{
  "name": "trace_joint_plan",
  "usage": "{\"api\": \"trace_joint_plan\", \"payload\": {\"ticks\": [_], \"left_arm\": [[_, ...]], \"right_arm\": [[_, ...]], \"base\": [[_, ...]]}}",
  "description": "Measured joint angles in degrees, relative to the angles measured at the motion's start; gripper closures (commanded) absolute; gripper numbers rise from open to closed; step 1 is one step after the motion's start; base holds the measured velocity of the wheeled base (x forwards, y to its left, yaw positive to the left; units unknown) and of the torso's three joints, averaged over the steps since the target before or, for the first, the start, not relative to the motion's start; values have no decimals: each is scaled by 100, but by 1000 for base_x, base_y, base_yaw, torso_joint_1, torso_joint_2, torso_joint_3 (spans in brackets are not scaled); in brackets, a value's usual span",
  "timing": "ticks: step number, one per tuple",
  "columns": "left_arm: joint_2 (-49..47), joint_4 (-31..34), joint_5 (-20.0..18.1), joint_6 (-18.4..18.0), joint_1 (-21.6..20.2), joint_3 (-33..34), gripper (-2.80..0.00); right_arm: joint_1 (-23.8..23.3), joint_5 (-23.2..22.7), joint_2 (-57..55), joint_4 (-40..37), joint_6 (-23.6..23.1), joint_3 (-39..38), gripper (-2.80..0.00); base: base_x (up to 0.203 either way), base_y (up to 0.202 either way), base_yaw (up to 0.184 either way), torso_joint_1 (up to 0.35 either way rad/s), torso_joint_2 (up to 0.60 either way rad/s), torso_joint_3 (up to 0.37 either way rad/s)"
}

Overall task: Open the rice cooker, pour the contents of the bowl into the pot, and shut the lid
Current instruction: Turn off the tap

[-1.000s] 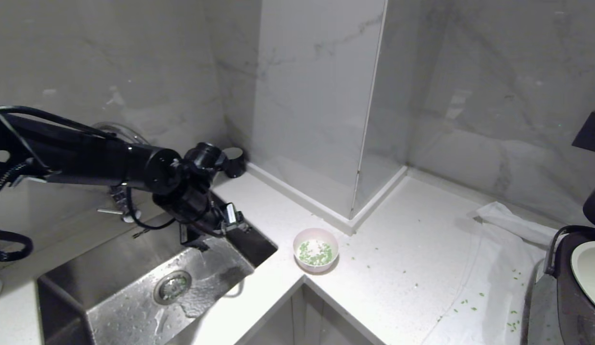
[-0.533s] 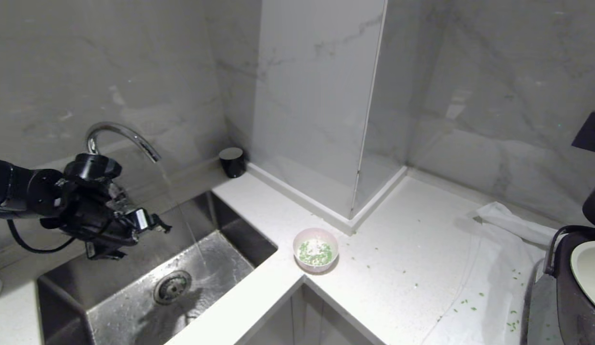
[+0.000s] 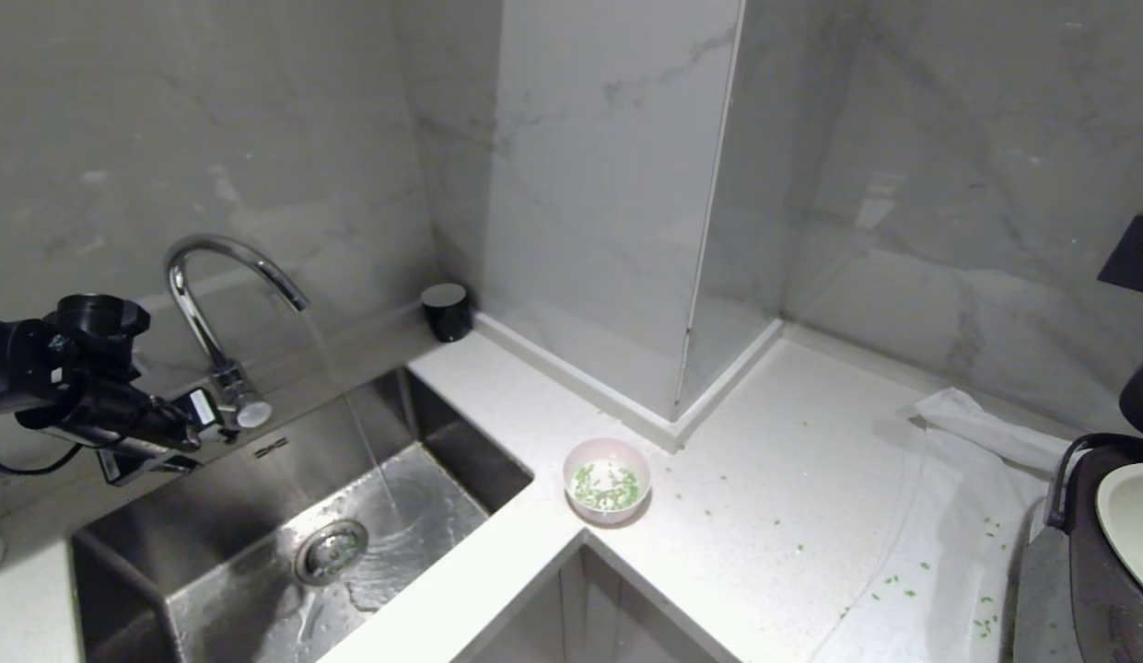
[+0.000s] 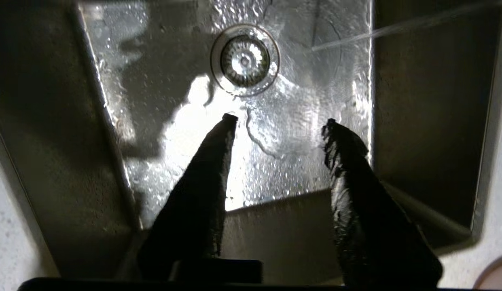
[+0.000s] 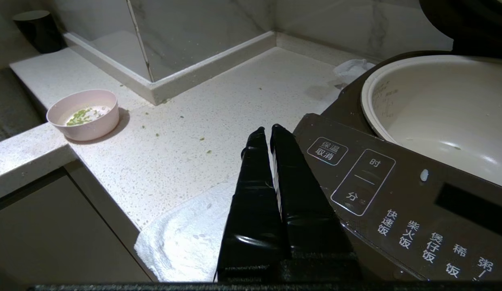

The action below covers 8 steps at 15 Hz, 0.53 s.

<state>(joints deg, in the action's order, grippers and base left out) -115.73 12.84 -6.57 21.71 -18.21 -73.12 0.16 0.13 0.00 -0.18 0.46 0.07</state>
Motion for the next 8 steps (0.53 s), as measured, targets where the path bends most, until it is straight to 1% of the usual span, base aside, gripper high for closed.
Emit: {"api": "trace_joint_plan", "payload": {"ticks": [3, 8], "left_arm": [[-435, 0, 2, 39, -86, -512, 0], [-988, 4, -7, 60, -86, -1246, 0]], "right_arm": [[0, 1, 0, -1, -1, 0, 0], [0, 3, 0, 0, -5, 0, 0]], "base": [[0, 0, 0, 0, 0, 0], [0, 0, 0, 0, 0, 0]]}}
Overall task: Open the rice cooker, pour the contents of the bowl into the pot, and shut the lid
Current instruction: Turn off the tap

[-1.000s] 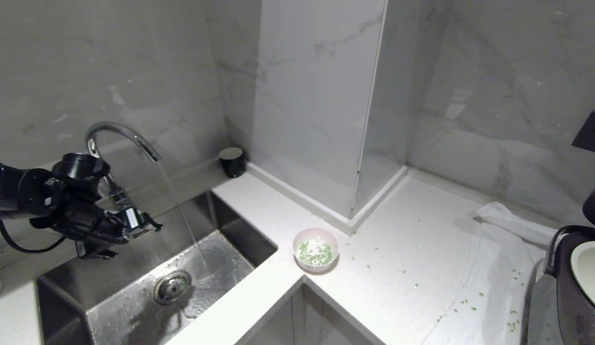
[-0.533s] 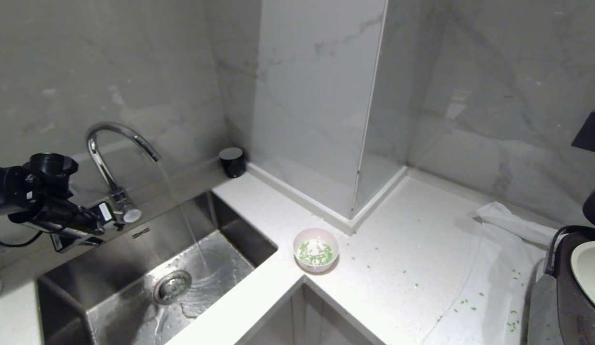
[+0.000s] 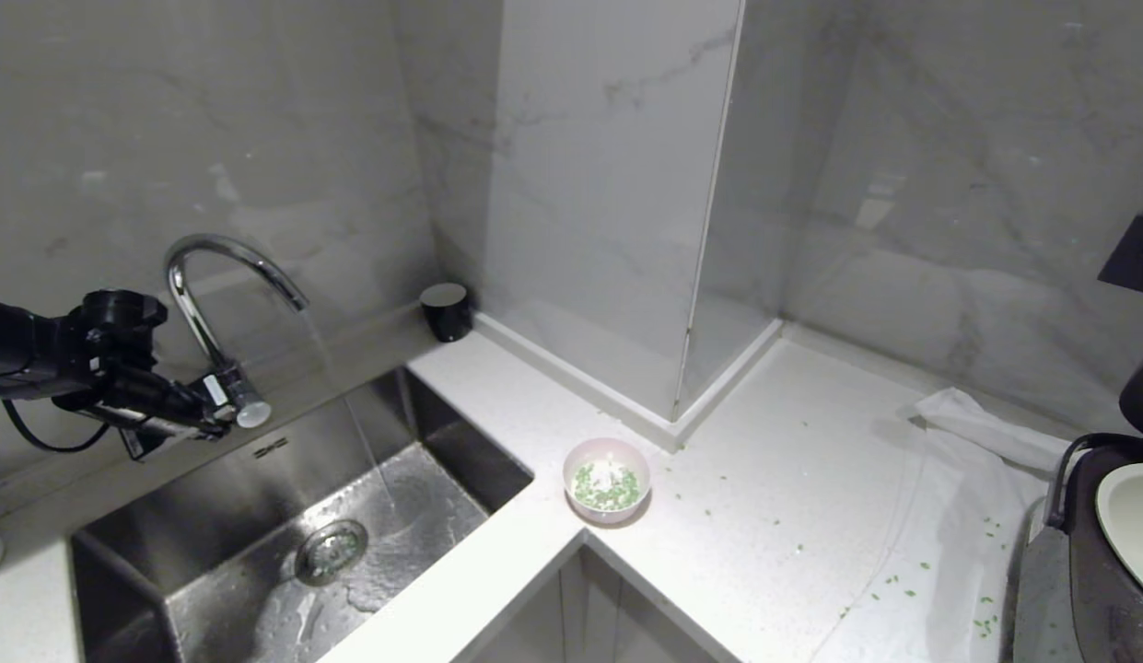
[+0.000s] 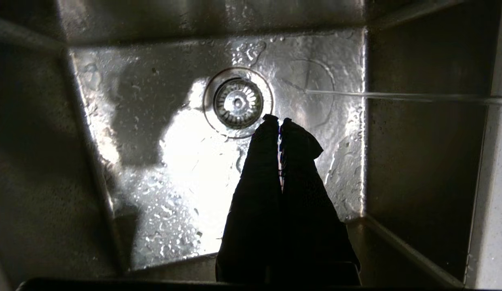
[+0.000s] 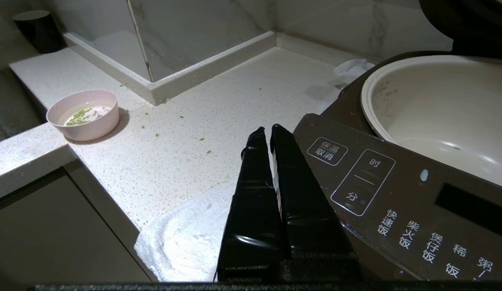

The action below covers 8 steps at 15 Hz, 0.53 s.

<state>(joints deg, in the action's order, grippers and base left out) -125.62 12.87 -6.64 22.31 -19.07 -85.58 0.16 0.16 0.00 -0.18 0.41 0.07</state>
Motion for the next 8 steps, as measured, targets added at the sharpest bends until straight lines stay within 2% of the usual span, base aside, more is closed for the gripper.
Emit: {"api": "trace_joint_plan", "payload": {"ticks": [8], "left_arm": [[-555, 18, 99, -8, -72, -809, 0]], "right_arm": [[0, 0, 0, 2, 2, 0, 0]], "base": [[0, 0, 0, 0, 0, 0]]}}
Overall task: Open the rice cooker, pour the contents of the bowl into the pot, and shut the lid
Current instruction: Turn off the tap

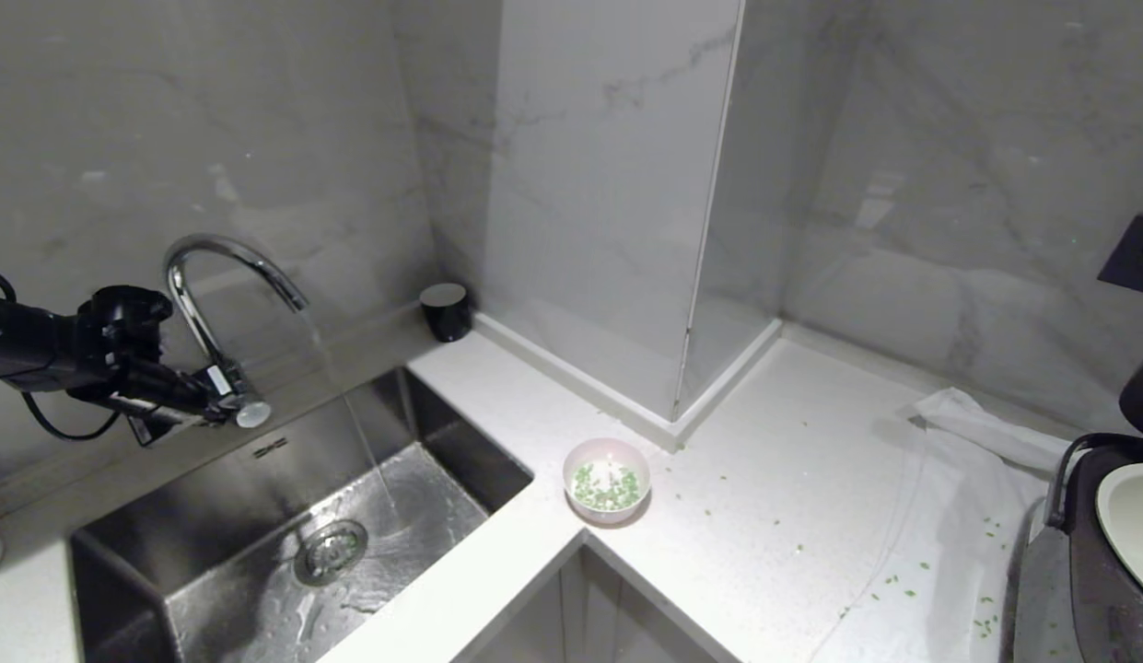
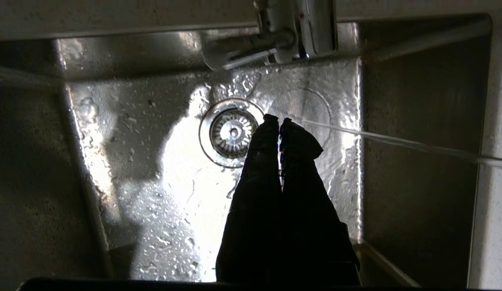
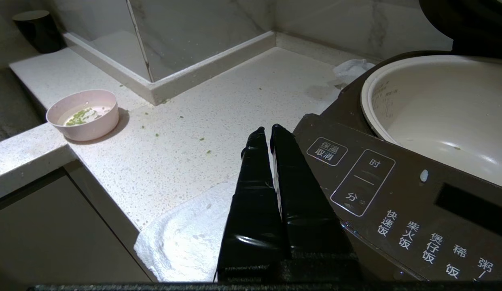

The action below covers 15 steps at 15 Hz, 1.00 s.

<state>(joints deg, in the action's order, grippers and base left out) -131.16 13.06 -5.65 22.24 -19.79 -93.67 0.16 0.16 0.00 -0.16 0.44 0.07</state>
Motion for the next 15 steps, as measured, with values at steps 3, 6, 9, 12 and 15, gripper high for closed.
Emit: {"api": "trace_joint_plan", "payload": {"ticks": [3, 6, 9, 12, 15], "left_arm": [[-88, -11, 204, 4, -46, -205, 0], [-177, -7, 344, 4, -111, -407, 0], [-252, -22, 715, 15, -122, -565, 0], [-327, -247, 1070, 154, -118, -620, 0], [-398, -314, 1110, 209, -105, -707, 0]], "right_arm": [[0, -2, 0, -2, -2, 0, 0], [0, 0, 0, -2, 0, 0, 0], [0, -2, 0, 0, 0, 0, 0], [0, -2, 0, -2, 0, 0, 0], [0, -2, 0, -2, 2, -2, 0]], "base": [[0, 0, 0, 0, 0, 0], [0, 0, 0, 0, 0, 0], [0, 0, 0, 0, 0, 0], [0, 0, 0, 0, 0, 0], [0, 0, 0, 0, 0, 0]]}}
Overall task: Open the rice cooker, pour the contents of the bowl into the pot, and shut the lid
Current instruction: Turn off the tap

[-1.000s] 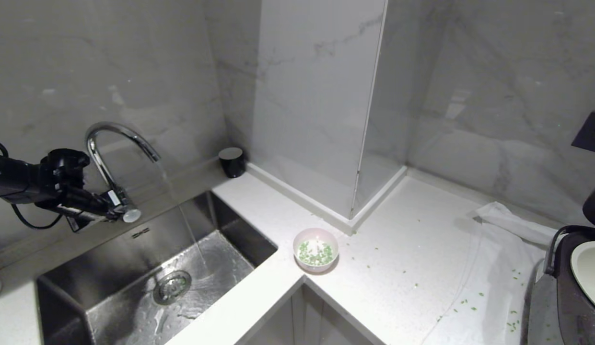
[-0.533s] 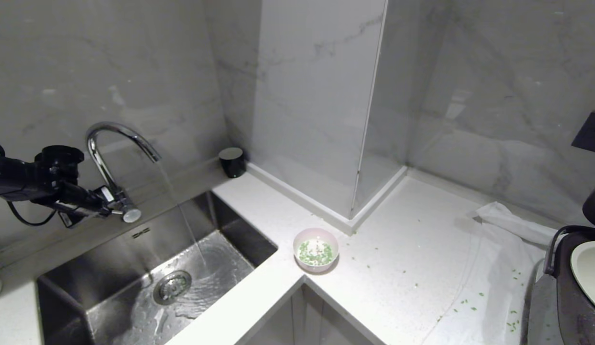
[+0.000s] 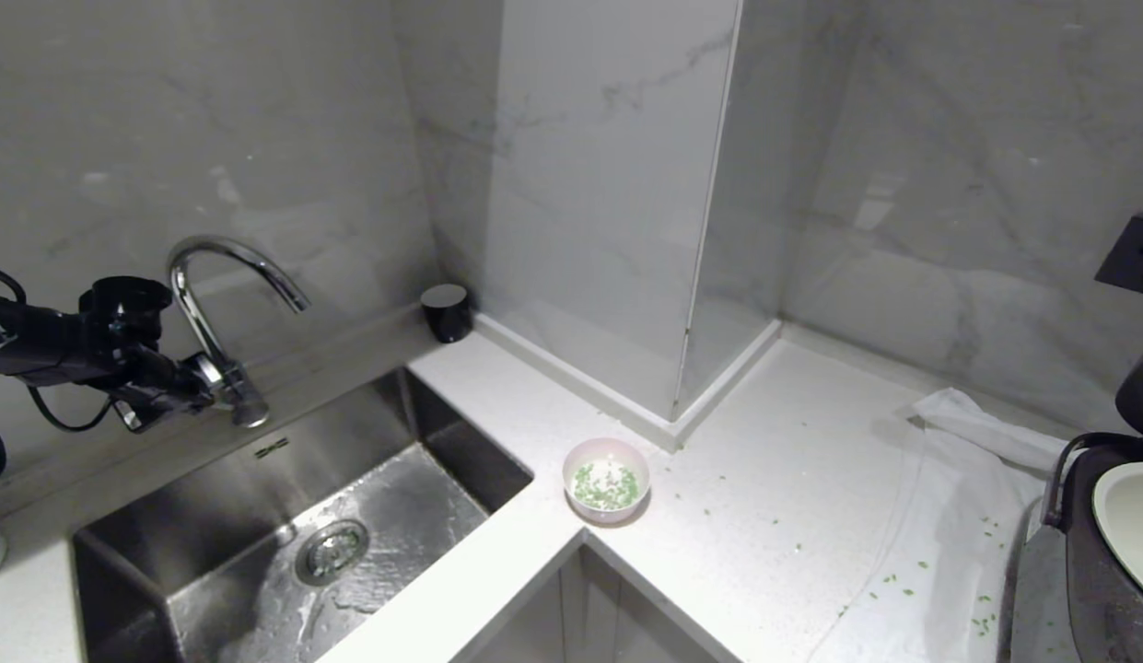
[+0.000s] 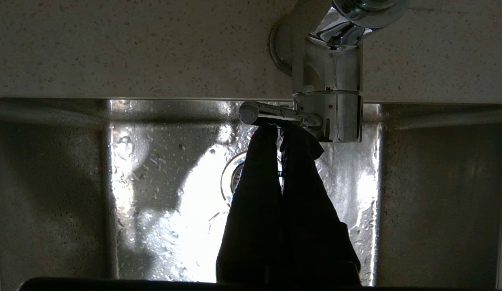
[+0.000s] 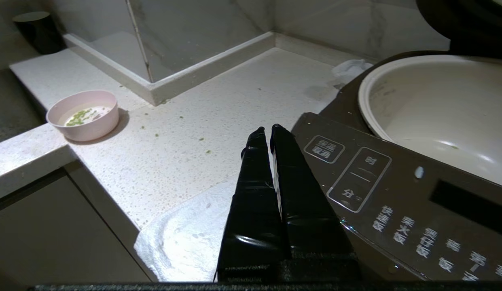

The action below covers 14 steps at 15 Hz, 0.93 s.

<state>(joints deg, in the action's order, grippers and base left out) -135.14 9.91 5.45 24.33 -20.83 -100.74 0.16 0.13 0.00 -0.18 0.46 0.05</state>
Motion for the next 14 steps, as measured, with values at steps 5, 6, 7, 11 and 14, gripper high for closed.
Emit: {"api": "trace_joint_plan", "payload": {"ticks": [5, 6, 7, 11, 14], "left_arm": [[291, -104, -86, 141, 107, 503, 0], [463, -80, -188, 141, 165, 797, 0], [685, -73, -358, 137, 245, 1114, 0], [1882, -268, -1184, 95, 687, 2544, 0], [2882, -1118, -1345, -89, 1244, 3809, 0]], "right_arm": [[0, 4, 0, 1, -2, 0, 0], [0, 2, 0, 0, -2, 0, 0], [0, 0, 0, 0, -1, 0, 0], [0, -2, 0, 2, -2, 2, 0], [0, -2, 0, 0, -2, 2, 0]], "base": [[0, 0, 0, 0, 0, 0], [0, 0, 0, 0, 0, 0], [0, 0, 0, 0, 0, 0], [0, 0, 0, 0, 0, 0], [0, 0, 0, 0, 0, 0]]}}
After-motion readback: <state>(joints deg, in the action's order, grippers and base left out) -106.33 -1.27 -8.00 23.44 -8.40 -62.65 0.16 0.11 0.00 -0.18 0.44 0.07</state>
